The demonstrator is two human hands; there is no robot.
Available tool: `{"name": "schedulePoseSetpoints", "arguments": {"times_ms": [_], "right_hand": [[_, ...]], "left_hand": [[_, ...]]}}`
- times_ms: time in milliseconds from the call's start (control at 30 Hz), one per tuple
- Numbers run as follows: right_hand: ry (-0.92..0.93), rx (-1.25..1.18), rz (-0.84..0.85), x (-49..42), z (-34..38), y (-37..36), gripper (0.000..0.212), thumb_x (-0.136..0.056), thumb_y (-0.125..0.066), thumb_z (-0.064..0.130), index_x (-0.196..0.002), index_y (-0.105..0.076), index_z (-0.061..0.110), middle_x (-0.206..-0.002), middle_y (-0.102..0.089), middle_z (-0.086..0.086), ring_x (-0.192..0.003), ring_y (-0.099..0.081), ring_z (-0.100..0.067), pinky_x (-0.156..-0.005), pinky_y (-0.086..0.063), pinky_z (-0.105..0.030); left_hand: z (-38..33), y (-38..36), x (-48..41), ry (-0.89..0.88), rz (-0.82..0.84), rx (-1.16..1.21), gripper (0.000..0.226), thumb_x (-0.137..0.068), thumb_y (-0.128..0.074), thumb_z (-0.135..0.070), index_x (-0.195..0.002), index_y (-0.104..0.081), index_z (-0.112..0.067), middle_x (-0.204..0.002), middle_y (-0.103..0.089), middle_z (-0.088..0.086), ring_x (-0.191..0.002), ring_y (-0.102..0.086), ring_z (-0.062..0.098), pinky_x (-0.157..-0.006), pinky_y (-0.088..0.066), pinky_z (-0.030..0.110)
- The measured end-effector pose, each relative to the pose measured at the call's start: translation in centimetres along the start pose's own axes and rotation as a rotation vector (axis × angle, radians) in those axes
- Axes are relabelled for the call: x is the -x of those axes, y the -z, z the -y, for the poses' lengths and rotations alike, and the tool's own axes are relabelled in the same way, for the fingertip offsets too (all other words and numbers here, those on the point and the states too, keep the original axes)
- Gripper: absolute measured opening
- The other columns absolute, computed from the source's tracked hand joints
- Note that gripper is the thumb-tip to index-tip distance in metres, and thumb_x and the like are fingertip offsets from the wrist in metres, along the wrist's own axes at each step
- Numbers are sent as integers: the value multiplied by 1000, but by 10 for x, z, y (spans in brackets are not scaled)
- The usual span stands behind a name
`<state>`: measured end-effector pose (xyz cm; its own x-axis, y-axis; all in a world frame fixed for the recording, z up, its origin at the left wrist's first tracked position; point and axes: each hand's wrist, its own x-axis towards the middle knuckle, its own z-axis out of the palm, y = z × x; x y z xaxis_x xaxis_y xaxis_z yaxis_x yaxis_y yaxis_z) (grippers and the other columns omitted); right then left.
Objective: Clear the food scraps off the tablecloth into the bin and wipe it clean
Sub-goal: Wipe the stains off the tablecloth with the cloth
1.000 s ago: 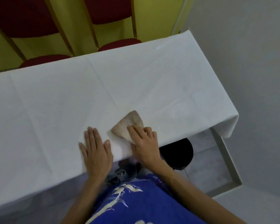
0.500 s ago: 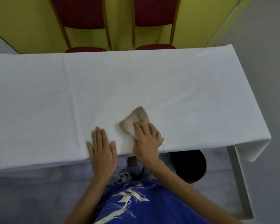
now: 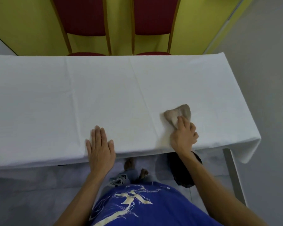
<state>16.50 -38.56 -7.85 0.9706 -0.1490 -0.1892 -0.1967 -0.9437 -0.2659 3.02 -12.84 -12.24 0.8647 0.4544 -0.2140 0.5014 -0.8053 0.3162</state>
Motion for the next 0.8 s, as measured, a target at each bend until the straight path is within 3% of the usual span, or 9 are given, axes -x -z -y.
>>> {"name": "schedulePoseSetpoints", "arguments": {"times_ms": [67,233,333,400,500,633,733,800], "right_hand": [[137,-17,81,16,25,-8,63,-88,-45,8,-147,-40,29,-159,-29,8,-146,-16,-29,-111,-16,-48],[752,21,265,62,67,-20,57,-83,-46,17,-138,-55,30,-151,-46,6,-151,-15,-30,-111,-14,-62],[895,121,315,72,63,-16,56,-83,-59,19,-139,-53,28,-154,-42,7,-152,-6,-31,-111,-7,-67],[914,163,271,72,51,-10,50,-82,-66,32,-131,-57,30,-153,-43,8,-151,-9,-34,-110,-14,-65],[795,82,212,73,32,-5,35,-93,-52,46,-124,-61,33,-153,-43,9,-150,-17,-32,-111,-20,-61],[638,82,167,72,20,-11,37,-100,-41,38,-134,-54,32,-153,-43,8,-149,-23,-30,-110,-26,-64],[578,53,224,65,35,-8,49,-95,-31,42,-138,-50,29,-156,-38,7,-151,-15,-30,-115,-20,-61],[571,64,267,60,45,-6,50,-90,-44,38,-138,-51,24,-157,-36,6,-152,-8,-30,-116,-14,-58]], "left_hand": [[-6,0,1,25,10,9,65,-103,-18,-38,-158,-2,-8,-167,11,6,-155,11,22,-125,5,50],[-30,9,-8,109,-1,146,65,-98,-41,-10,-157,-16,-1,-167,1,15,-155,6,29,-124,2,55],[-46,21,-10,53,-68,323,64,-94,-42,-1,-156,-26,-8,-167,-7,11,-156,3,25,-125,3,49],[-56,29,-11,-34,-152,410,57,-95,-40,-1,-150,-41,-13,-165,-22,8,-155,-6,24,-125,0,47],[-72,30,-15,-239,-155,401,53,-95,-33,-15,-145,-50,-16,-160,-34,1,-154,-14,18,-126,-11,47],[-76,7,-15,-396,59,154,61,-100,-14,-35,-156,-26,-16,-166,-12,-4,-154,-1,12,-126,-14,46],[-74,-3,-16,-388,95,17,64,-99,-7,-38,-159,-12,-16,-165,5,-4,-155,9,15,-126,-1,44],[-77,-2,-13,-360,112,-7,60,-103,-12,-36,-159,-6,-16,-164,13,-4,-154,14,15,-125,4,45]]}}
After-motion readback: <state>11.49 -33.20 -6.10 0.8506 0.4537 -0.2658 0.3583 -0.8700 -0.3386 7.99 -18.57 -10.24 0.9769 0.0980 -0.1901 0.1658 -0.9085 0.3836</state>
